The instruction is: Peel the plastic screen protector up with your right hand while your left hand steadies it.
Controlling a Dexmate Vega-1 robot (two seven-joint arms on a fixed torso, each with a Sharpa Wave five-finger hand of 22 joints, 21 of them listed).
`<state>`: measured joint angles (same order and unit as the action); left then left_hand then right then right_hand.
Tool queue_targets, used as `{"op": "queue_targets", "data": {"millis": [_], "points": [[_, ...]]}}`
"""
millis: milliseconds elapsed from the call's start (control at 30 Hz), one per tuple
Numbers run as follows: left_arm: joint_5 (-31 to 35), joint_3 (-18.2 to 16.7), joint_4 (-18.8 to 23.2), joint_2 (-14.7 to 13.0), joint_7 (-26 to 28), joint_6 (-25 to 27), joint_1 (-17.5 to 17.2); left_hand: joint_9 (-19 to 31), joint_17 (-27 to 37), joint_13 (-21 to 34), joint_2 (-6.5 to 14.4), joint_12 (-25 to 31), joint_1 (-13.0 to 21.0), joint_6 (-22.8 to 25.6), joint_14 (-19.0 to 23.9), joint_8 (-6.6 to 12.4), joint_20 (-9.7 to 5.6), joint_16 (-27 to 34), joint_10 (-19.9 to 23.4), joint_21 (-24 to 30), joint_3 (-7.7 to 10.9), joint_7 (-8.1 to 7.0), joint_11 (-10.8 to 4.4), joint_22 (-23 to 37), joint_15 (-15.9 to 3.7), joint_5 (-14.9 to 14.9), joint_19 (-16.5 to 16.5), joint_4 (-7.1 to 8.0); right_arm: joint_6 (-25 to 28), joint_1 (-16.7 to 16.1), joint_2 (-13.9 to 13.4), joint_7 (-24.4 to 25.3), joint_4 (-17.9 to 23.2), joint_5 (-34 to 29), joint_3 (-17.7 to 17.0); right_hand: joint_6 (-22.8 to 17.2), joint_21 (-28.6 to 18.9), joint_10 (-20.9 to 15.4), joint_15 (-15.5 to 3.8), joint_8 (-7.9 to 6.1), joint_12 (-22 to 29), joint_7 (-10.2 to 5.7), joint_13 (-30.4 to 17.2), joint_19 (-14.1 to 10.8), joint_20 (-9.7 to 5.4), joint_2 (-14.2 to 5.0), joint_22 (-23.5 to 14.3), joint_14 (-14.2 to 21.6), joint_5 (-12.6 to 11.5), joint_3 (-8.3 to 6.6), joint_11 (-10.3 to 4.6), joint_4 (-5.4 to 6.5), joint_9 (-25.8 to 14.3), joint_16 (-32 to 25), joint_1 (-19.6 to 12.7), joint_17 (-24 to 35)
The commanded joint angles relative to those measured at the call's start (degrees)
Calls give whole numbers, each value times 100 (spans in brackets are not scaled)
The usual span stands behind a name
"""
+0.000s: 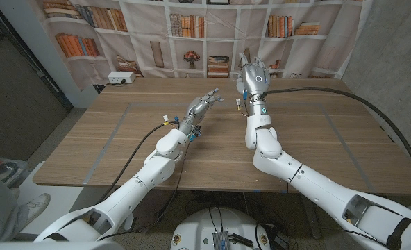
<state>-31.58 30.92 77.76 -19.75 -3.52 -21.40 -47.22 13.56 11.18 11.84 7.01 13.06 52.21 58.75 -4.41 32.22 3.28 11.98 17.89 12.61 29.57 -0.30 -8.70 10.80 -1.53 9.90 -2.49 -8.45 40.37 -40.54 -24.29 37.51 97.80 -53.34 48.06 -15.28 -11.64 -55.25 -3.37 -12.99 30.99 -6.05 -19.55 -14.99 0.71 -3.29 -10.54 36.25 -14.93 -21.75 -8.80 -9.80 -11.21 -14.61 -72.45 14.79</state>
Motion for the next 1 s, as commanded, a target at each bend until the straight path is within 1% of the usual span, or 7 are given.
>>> {"op": "queue_targets", "data": {"millis": [33, 267, 433, 533, 600, 700, 1000], "points": [[-27, -30, -49, 3, -70, -110, 1, -3, 18, 15, -5, -27, 36, 54, -20, -9, -4, -20, 26, -4, 18, -3, 7, 7, -75, -18, 6, 6, -66, 91, 80, 73, -255, 116, 229, -114, -1, -306, -1022, -35, 51, -13, 1, 10, -4, -16, -22, 4, -39, 2, -251, 14, -18, 3, -91, 34], [-84, -51, -194, 74, -152, -227, 47, -6, 18, 14, -7, -36, 37, 46, -18, -16, -2, -20, 19, -5, 15, 9, -2, 7, -74, -19, 5, 10, -157, 113, 54, -12, -305, 192, 325, -137, -2, -317, -1022, -33, 57, -26, 16, 14, -21, -14, -23, 15, -45, 11, -251, 13, -18, -1, -103, 48], [-51, -50, -145, 47, -107, -182, 35, -12, 16, 15, -9, -38, 37, 47, -18, -21, -6, -21, 22, -4, 11, 8, 7, 7, -75, -20, 8, 12, -149, 104, 63, -19, -303, 273, 304, -170, -6, -326, -1020, -38, 61, -32, 24, 9, -26, -12, -23, 23, -48, 21, -251, 15, -18, -5, -107, 59], [-62, -54, -143, 56, -109, -189, 36, -16, 18, 15, -4, -38, 36, 56, -21, -21, -9, -21, 29, -5, 11, -6, -20, 7, -77, -19, 7, 16, -83, 120, 80, -23, -339, 275, 309, -172, -7, -330, -1018, -32, 64, -16, 31, 11, -22, -6, -23, 28, -49, 33, -252, 19, -18, -9, -104, 68], [-159, -68, -168, 90, -189, -208, 38, -18, 18, 15, -6, -40, 35, 49, -19, -25, -4, -21, 27, -5, 10, -2, -12, 7, -75, -20, 6, 17, -55, 131, 88, -46, -371, 288, 323, -172, -8, -331, -1018, -29, 65, -11, 34, 9, -24, -2, -23, 28, -49, 38, -252, 19, -18, -10, -105, 71], [-148, -59, -173, 81, -204, -191, 54, -22, 18, 14, -7, -39, 37, 53, -17, -27, -6, -20, 32, -5, 10, 3, -18, 7, -77, -20, 6, 16, -40, 146, 107, -43, -431, 302, 356, -204, -8, -332, -1021, -35, 63, -33, 47, 13, -24, 1, -24, 26, -52, 44, -251, 18, -18, -8, -111, 78], [-229, -77, -251, 116, -291, -200, 101, -26, 18, 15, 0, -43, 43, 54, -15, -33, 0, -20, 37, -6, 12, -5, 4, 7, -75, -19, 3, 19, -53, 194, 148, -50, -509, 377, 433, -219, -10, -343, -1021, -30, 71, -33, 56, 16, -21, 6, -24, 19, -55, 56, -250, 19, -18, -4, -118, 88]]}}
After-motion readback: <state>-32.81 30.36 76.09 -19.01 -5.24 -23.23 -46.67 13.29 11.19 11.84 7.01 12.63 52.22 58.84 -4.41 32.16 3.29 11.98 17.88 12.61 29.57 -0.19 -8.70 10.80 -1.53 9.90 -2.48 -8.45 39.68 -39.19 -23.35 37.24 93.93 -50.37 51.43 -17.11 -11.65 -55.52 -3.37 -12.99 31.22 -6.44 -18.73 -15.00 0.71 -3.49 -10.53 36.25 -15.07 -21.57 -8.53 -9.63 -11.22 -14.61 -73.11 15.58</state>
